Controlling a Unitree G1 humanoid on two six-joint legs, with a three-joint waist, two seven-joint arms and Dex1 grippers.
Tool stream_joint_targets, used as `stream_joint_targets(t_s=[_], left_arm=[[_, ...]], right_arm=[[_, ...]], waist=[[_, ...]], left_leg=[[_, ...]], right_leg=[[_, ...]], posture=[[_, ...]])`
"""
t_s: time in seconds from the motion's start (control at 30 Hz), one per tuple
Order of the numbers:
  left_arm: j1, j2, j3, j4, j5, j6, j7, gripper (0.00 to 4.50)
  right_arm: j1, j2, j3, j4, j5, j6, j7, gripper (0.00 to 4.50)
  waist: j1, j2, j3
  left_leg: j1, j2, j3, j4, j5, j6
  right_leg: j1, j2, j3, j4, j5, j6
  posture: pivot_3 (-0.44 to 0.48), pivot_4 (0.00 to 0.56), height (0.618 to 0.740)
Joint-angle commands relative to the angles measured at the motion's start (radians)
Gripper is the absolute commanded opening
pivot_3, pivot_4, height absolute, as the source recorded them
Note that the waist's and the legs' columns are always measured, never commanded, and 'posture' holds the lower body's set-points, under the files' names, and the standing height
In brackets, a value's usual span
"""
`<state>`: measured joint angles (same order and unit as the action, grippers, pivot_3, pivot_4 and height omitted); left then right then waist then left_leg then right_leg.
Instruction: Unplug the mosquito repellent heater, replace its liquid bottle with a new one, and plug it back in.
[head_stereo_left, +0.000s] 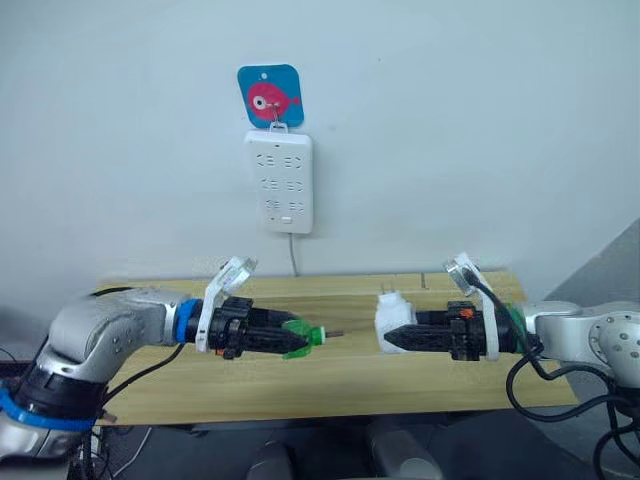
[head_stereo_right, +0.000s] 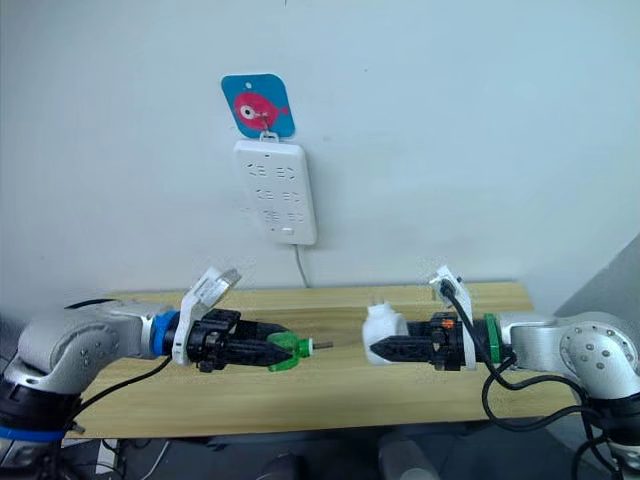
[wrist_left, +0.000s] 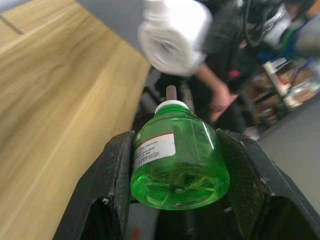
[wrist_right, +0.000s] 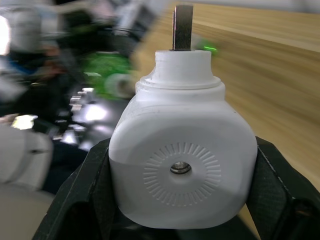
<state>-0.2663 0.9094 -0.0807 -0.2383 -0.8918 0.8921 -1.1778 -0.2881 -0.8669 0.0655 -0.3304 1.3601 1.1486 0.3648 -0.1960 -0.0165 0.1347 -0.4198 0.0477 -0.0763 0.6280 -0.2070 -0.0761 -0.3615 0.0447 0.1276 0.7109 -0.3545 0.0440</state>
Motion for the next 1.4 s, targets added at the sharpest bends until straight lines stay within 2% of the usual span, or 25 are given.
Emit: stream_joint_targets(t_s=[0.03,0.17,0.3,0.57,0.7,0.83,0.87,1.0,1.13,1.23,1.33,1.4], left_arm=[[0.048,-0.046,0.029,-0.086,0.092,-0.148,0.031,2.21],[0.105,-0.089,0.006,-0.143,0.174,-0.248,0.044,2.21],[0.142,-0.127,-0.010,-0.159,0.231,-0.317,0.056,2.21],[0.167,-0.206,-0.044,-0.132,0.329,-0.429,0.079,2.21],[0.176,-0.229,-0.067,-0.119,0.359,-0.462,0.073,2.21],[0.174,-0.256,-0.086,-0.103,0.379,-0.484,0.072,2.21],[0.172,-0.264,-0.088,-0.098,0.382,-0.488,0.074,2.21],[0.157,-0.295,-0.083,-0.067,0.386,-0.493,0.085,2.21],[0.135,-0.339,-0.064,-0.013,0.389,-0.510,0.109,2.21],[0.088,-0.447,0.004,0.015,0.297,-0.456,0.204,2.21],[0.062,-0.502,0.036,0.019,0.264,-0.414,0.254,2.21],[0.044,-0.531,0.025,0.010,0.277,-0.429,0.273,2.21]], right_arm=[[-0.010,-0.010,0.086,0.132,-0.343,-0.086,-0.080,2.99],[-0.059,0.035,0.171,0.317,-0.639,-0.202,-0.097,2.99],[-0.171,0.104,0.196,0.545,-0.800,-0.148,-0.130,2.99],[-0.289,0.205,0.155,0.830,-0.974,-0.168,-0.086,2.99],[-0.320,0.238,0.125,0.904,-1.017,-0.162,-0.062,2.99],[-0.333,0.256,0.079,0.929,-1.051,-0.155,-0.057,4.35],[-0.330,0.256,0.064,0.913,-1.052,-0.145,-0.057,4.50],[-0.266,0.230,-0.021,0.736,-1.031,-0.051,-0.069,4.50],[-0.112,0.197,-0.199,0.353,-0.934,0.111,-0.049,4.50],[0.046,0.277,-0.403,-0.034,-0.780,0.170,-0.014,4.50],[0.173,0.332,-0.455,-0.243,-0.743,0.120,-0.013,4.50],[0.267,0.497,-0.512,-0.388,-0.654,0.094,-0.058,4.50]], waist=[[0.001,-0.001,0.000],[0.003,-0.001,0.001],[-0.003,0.001,0.002],[0.002,0.002,0.004],[0.002,0.002,0.005],[0.002,0.003,0.006],[0.002,0.003,0.006],[0.000,0.005,0.007],[0.004,0.006,0.007],[0.002,0.006,0.008],[-0.005,0.005,0.008],[-0.014,0.004,0.007]], left_leg=[[0.000,0.000,0.000,0.000,0.000,0.000],[0.000,-0.002,0.004,0.000,0.000,0.000],[0.001,-0.001,0.005,0.000,0.000,0.000],[0.002,-0.002,0.007,0.000,0.000,0.000],[0.002,-0.002,0.008,0.000,0.000,0.000],[0.003,-0.002,0.008,0.000,0.000,0.000],[0.003,-0.002,0.008,0.000,0.000,0.000],[0.003,-0.002,0.009,0.000,0.000,0.000],[0.002,-0.002,0.008,0.000,0.000,0.000],[0.001,-0.002,0.008,0.000,0.000,0.000],[0.001,-0.001,0.007,0.000,0.000,0.000],[0.003,-0.001,0.008,0.000,0.000,0.000]], right_leg=[[0.000,-0.001,0.000,0.000,0.000,0.000],[-0.001,-0.003,0.003,0.000,0.000,0.000],[-0.001,-0.002,0.005,0.001,0.000,0.000],[0.000,-0.002,0.007,0.002,0.000,0.000],[0.000,-0.002,0.008,0.002,0.000,0.000],[0.000,-0.002,0.008,0.002,0.000,0.000],[0.000,-0.002,0.008,0.002,0.000,0.000],[0.000,-0.002,0.009,0.002,0.000,0.001],[0.000,-0.002,0.009,0.002,0.000,0.001],[0.000,-0.002,0.009,0.002,-0.001,0.002],[0.000,-0.001,0.008,0.002,-0.001,0.003],[0.001,-0.001,0.009,0.002,-0.001,0.003]], posture=[[-0.203,0.094,0.733],[-0.187,0.100,0.733],[-0.170,0.107,0.733],[-0.166,0.118,0.733],[-0.171,0.121,0.733],[-0.177,0.122,0.733],[-0.187,0.121,0.733],[-0.209,0.118,0.733],[-0.233,0.119,0.733],[-0.262,0.125,0.733],[-0.279,0.123,0.733],[-0.306,0.125,0.733]])
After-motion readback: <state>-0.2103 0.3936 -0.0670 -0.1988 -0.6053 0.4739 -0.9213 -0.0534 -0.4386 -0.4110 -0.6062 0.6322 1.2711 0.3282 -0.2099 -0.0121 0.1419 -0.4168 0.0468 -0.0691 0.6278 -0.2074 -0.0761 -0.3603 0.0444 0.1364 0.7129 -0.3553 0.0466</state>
